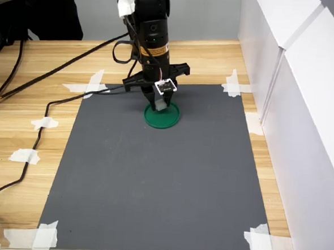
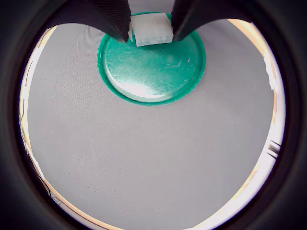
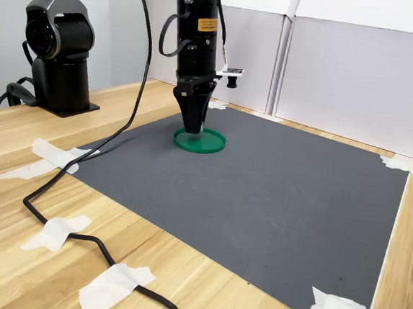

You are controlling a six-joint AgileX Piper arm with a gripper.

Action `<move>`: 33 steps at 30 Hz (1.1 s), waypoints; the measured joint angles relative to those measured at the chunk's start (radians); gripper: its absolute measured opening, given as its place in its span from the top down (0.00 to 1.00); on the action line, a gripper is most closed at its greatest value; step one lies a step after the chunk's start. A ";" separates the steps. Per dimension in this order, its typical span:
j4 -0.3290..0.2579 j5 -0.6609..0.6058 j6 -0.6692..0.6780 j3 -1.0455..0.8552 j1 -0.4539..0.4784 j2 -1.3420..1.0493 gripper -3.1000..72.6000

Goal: Grasp a white terminal and put it on the green lid.

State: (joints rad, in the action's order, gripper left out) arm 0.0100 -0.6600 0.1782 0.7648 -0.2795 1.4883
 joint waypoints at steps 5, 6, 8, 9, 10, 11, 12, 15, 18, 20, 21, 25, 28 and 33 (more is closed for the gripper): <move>-0.010 0.024 0.004 0.000 0.000 0.000 0.51; -0.010 0.024 0.002 0.000 0.000 0.000 0.48; -0.010 0.027 -0.005 0.000 0.000 0.000 0.41; -0.010 0.033 -0.008 0.000 0.000 0.000 0.36; -0.010 0.039 -0.011 0.000 0.000 0.000 0.31; -0.010 0.044 -0.015 0.000 0.000 0.000 0.26; -0.010 0.048 -0.016 0.000 0.000 0.000 0.21; -0.010 0.049 -0.018 -0.005 0.000 -0.004 0.12; -0.010 0.047 -0.017 -0.011 0.000 -0.056 0.09; -0.035 0.046 -0.015 -0.011 0.004 -0.112 0.09; -0.054 0.046 -0.015 -0.011 0.012 -0.147 0.10; -0.089 0.046 0.002 -0.012 0.105 -0.292 0.22; -0.068 0.052 0.009 -0.012 0.211 -0.415 0.44; -0.032 0.105 -0.019 -0.013 0.312 -0.607 0.83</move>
State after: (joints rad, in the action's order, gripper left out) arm -0.0219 -0.5554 0.1591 0.7518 0.0328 0.8809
